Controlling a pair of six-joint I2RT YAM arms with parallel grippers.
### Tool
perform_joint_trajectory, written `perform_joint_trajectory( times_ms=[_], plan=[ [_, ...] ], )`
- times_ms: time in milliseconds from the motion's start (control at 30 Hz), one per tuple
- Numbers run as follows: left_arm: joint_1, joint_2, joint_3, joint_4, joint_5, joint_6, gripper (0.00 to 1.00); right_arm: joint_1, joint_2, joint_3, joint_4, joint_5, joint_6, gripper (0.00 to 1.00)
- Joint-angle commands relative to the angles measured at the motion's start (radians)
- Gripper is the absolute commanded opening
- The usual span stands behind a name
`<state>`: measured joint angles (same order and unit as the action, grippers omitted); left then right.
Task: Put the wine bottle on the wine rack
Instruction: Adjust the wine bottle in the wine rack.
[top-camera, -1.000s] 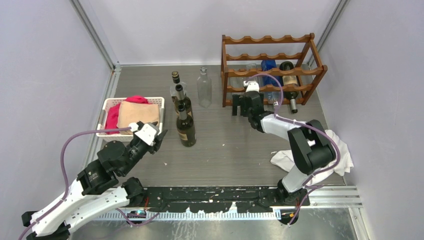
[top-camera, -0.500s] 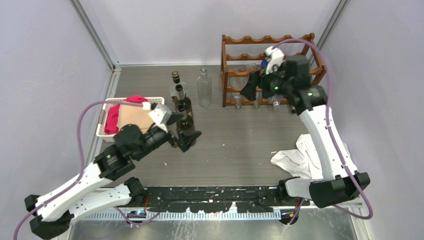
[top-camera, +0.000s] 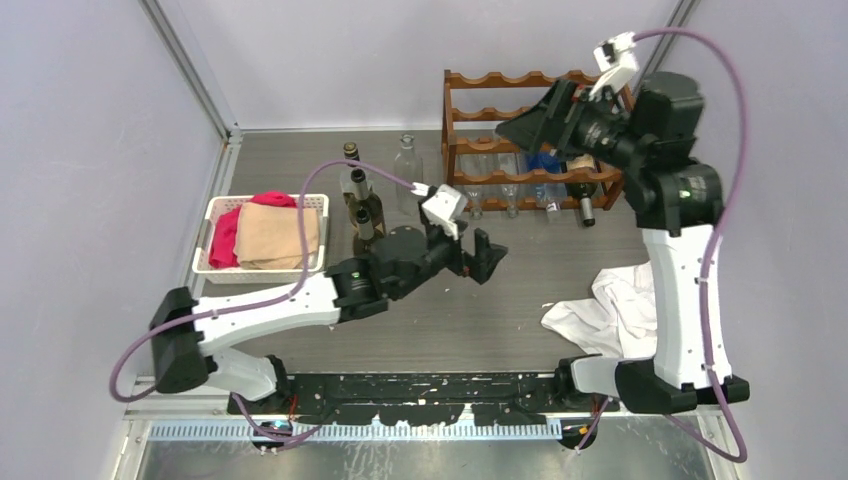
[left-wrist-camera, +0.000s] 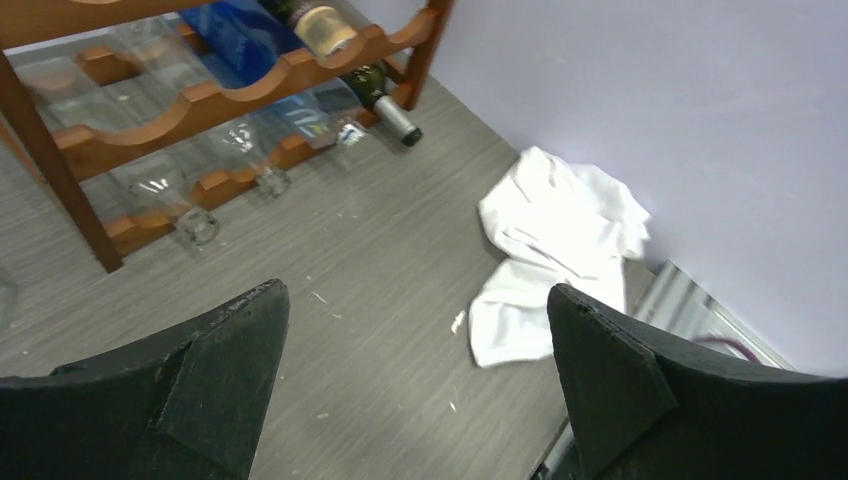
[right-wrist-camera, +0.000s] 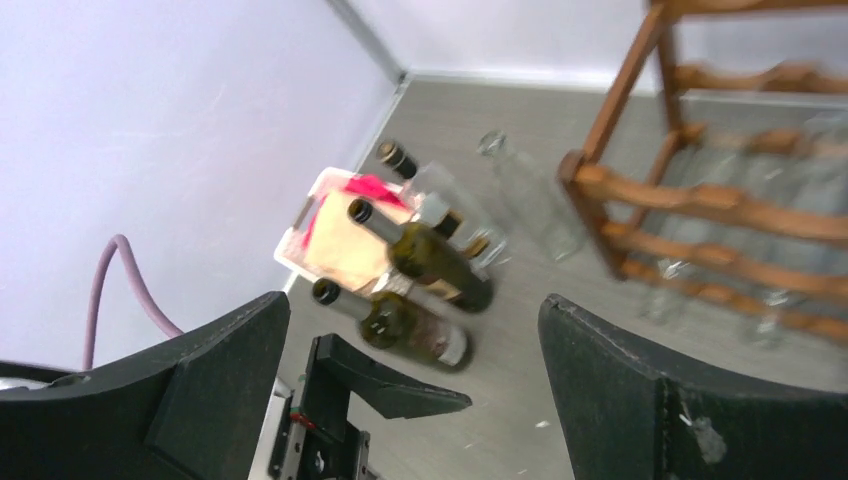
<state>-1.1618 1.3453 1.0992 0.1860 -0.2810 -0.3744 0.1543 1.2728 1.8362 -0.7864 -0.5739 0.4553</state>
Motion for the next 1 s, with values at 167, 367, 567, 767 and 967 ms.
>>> perform_joint_trajectory(
  times_ms=[167,367,567,767,967],
  plan=[
    [0.02,0.37,0.309,-0.211,-0.383,-0.128,0.84,-0.202,-0.008,0.044,-0.29,0.125,-0.361,1.0],
    [0.087,0.584,0.462,-0.422,-0.41,-0.22,0.71,-0.273,-0.156,-0.309,-0.088,0.064,-0.363,1.0],
    [0.12,0.779,0.636,-0.478,-0.471,-0.146,0.56,-0.371,-0.185,-0.508,0.094,-0.082,-0.278,1.0],
    [0.137,0.927,0.846,-0.568,-0.528,0.009,0.56,-0.469,-0.178,-0.622,0.212,-0.176,-0.21,1.0],
    [0.138,1.053,1.039,-0.675,-0.544,0.118,0.57,-0.491,-0.155,-0.666,0.256,-0.197,-0.198,1.0]
  ],
)
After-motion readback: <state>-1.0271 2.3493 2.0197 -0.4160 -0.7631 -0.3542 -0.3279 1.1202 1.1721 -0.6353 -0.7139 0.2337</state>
